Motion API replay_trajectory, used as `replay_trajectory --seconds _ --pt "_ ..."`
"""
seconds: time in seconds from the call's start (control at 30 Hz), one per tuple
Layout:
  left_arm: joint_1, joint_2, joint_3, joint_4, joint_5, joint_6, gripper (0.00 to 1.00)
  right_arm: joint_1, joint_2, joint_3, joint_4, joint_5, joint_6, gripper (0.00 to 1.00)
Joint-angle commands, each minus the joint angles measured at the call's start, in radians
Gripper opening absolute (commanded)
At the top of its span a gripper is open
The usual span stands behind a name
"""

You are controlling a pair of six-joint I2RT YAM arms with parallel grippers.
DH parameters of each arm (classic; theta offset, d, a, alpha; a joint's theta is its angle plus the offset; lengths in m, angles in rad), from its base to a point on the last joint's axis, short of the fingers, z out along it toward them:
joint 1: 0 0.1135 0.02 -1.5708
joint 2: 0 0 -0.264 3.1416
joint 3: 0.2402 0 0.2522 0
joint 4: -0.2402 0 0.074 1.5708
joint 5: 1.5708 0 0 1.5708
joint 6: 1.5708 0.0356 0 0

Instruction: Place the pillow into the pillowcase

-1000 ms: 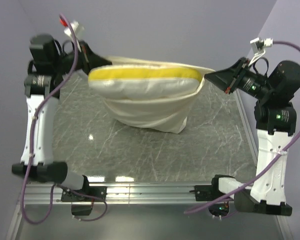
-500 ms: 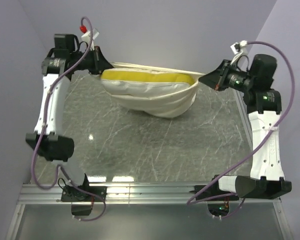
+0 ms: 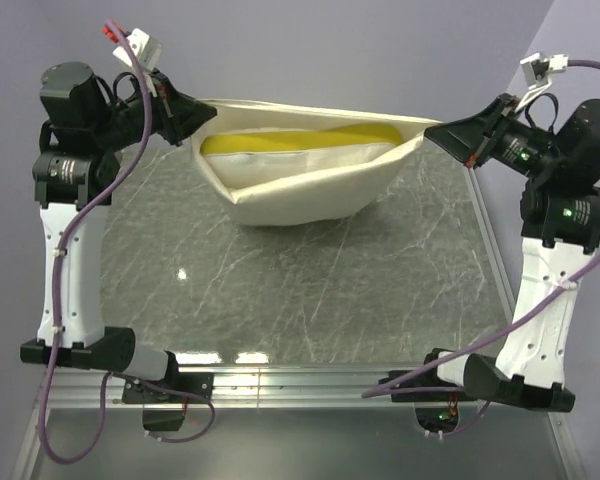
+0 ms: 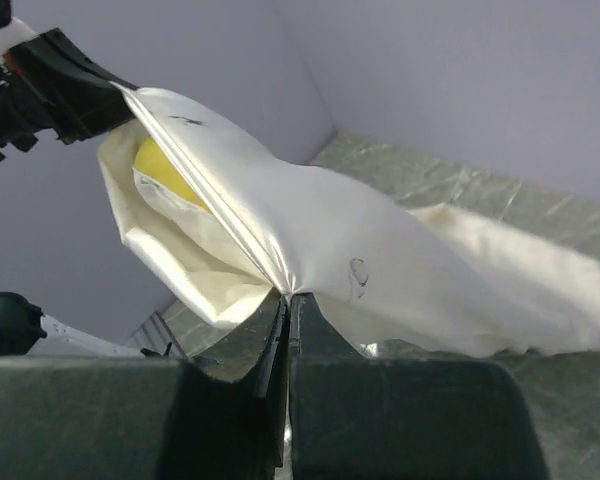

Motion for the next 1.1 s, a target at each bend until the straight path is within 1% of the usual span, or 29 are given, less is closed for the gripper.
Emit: replay_trajectory --seconds 0.0,0.03,0.07,0.1,0.13,0.2,0.23,0.3,0.33,0.37,0.43,0.5,0.53,0.57,0.6,0.63,0.67,0.7,0.73,0.77,0.8,0.83,0.87,0.9,0.93,0.97,1.0,1.03,1.07 --pt "0.102 -0.057 -0.043 0.21 -0.271 0.04 0.0 -0.116 -0.027 0.09 0.089 0.128 0.027 0.0" --pt "0.109 -0.072 -0.04 0.244 -0.266 0.029 0.0 -0.145 -0.003 0.163 0.116 0.125 0.052 0.0" --pt "0.132 -0.089 -0.045 0.282 -0.269 -0.006 0.0 -0.186 0.005 0.194 0.158 0.116 0.093 0.0" --pt "0.142 -0.112 -0.06 0.327 -0.294 -0.02 0.0 -0.252 0.004 0.21 0.211 0.081 0.2 0.0" --pt "0.143 -0.171 -0.123 0.435 -0.324 -0.025 0.0 -0.277 -0.022 0.198 0.312 0.075 0.24 0.0" --pt "0.142 -0.242 -0.198 0.535 -0.399 -0.034 0.0 -0.292 -0.074 0.124 0.391 0.07 0.261 0.0" --pt "0.143 -0.243 -0.204 0.552 -0.409 -0.031 0.0 -0.292 -0.123 0.101 0.406 0.075 0.252 0.0" --pt "0.143 -0.209 -0.153 0.508 -0.423 -0.042 0.0 -0.296 -0.148 0.092 0.393 0.107 0.219 0.0" --pt "0.143 -0.16 -0.092 0.47 -0.429 -0.048 0.0 -0.303 -0.145 0.104 0.388 0.128 0.219 0.0" --pt "0.145 -0.141 -0.073 0.468 -0.432 -0.057 0.0 -0.308 -0.142 0.111 0.393 0.136 0.237 0.0" --pt "0.143 -0.123 -0.069 0.5 -0.433 -0.063 0.0 -0.317 -0.13 0.142 0.419 0.168 0.253 0.0" --pt "0.142 -0.121 -0.08 0.565 -0.436 -0.057 0.0 -0.326 -0.124 0.165 0.426 0.24 0.244 0.0" --pt "0.142 -0.092 -0.044 0.566 -0.452 -0.055 0.0 -0.326 -0.108 0.188 0.437 0.263 0.239 0.0" --pt "0.142 -0.065 -0.004 0.531 -0.478 -0.046 0.0 -0.326 -0.098 0.202 0.436 0.32 0.242 0.0" --pt "0.142 -0.027 0.05 0.502 -0.482 -0.043 0.0 -0.326 -0.084 0.214 0.436 0.34 0.251 0.0" --pt "0.143 0.059 0.176 0.461 -0.467 -0.036 0.0 -0.326 -0.052 0.242 0.422 0.355 0.261 0.0" --pt "0.142 0.099 0.235 0.379 -0.44 -0.037 0.0 -0.325 -0.033 0.25 0.413 0.331 0.286 0.0" --pt "0.145 0.133 0.278 0.367 -0.433 -0.048 0.0 -0.323 -0.001 0.26 0.391 0.302 0.3 0.0" --pt "0.152 0.12 0.266 0.388 -0.427 -0.072 0.0 -0.323 0.008 0.271 0.378 0.28 0.311 0.0" --pt "0.172 0.082 0.206 0.443 -0.417 -0.089 0.0 -0.328 0.01 0.282 0.364 0.268 0.299 0.0" --pt "0.178 -0.036 0.111 0.635 -0.436 -0.101 0.0 -0.346 0.002 0.28 0.362 0.273 0.29 0.0" --pt "0.179 -0.093 -0.083 0.737 -0.447 -0.086 0.0 -0.358 -0.042 0.256 0.426 0.277 0.288 0.0" --pt "0.177 -0.133 -0.138 0.805 -0.453 -0.071 0.0 -0.366 -0.068 0.225 0.477 0.286 0.291 0.0" --pt "0.175 -0.128 -0.137 0.824 -0.458 -0.062 0.01 -0.368 -0.085 0.213 0.51 0.312 0.281 0.0" --pt "0.172 -0.088 -0.003 0.722 -0.455 -0.066 0.01 -0.368 -0.088 0.231 0.512 0.331 0.264 0.0" --pt "0.174 -0.037 0.098 0.623 -0.452 -0.081 0.01 -0.369 -0.078 0.251 0.506 0.338 0.267 0.0" --pt "0.174 0.059 0.189 0.553 -0.426 -0.088 0.01 -0.368 -0.049 0.285 0.497 0.346 0.274 0.0" --pt "0.174 0.09 0.287 0.48 -0.418 -0.086 0.0 -0.368 -0.033 0.3 0.454 0.367 0.271 0.0" --pt "0.174 0.103 0.288 0.477 -0.413 -0.091 0.0 -0.368 -0.024 0.311 0.434 0.377 0.259 0.0"
